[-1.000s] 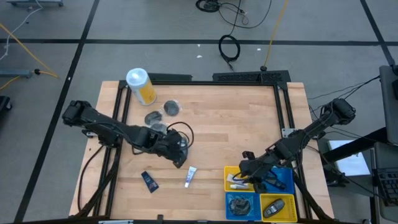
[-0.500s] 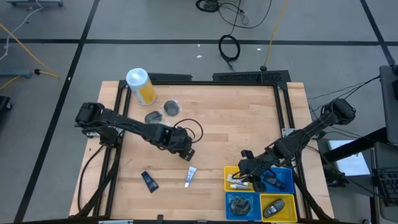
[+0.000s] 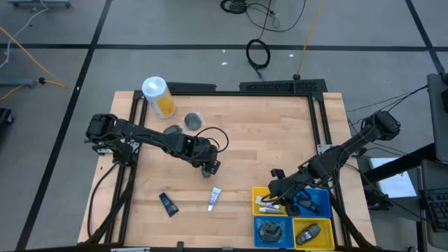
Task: Pick & Place Travel size toiletries
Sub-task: Put the black deodorant into the bottom yellow bin
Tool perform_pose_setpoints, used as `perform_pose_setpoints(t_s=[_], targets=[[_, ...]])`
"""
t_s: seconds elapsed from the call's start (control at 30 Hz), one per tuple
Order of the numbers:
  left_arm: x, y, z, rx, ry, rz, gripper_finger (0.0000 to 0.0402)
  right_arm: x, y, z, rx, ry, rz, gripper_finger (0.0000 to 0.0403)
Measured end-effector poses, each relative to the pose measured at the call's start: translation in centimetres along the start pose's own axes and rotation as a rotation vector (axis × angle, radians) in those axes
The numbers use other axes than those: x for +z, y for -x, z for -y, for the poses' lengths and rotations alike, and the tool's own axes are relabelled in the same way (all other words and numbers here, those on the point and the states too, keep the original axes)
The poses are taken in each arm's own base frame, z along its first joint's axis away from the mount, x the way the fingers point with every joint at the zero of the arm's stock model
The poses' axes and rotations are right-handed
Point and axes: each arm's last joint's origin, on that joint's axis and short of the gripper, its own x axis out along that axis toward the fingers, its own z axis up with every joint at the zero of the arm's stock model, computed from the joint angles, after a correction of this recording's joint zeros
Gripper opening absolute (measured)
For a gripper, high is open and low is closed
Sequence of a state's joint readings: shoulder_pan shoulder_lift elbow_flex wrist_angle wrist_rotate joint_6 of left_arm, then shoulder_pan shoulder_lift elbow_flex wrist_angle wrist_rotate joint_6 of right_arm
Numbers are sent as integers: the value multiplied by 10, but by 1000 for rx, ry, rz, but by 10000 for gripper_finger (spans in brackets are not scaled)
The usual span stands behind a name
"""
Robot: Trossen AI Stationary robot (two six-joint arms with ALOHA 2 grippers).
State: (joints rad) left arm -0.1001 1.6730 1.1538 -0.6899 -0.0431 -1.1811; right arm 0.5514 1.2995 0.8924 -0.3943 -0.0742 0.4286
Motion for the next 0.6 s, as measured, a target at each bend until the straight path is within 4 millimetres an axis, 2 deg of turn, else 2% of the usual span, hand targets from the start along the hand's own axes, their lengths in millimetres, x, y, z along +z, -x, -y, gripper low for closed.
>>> perform_pose_setpoints(t_s=[0.27, 0.6], targets=[[-1, -9, -3, 57, 104, -10, 310, 0, 0, 0, 0, 3, 0, 114], [3, -35, -10, 166, 204, -36, 300, 0, 0, 0, -2, 3, 1, 114]])
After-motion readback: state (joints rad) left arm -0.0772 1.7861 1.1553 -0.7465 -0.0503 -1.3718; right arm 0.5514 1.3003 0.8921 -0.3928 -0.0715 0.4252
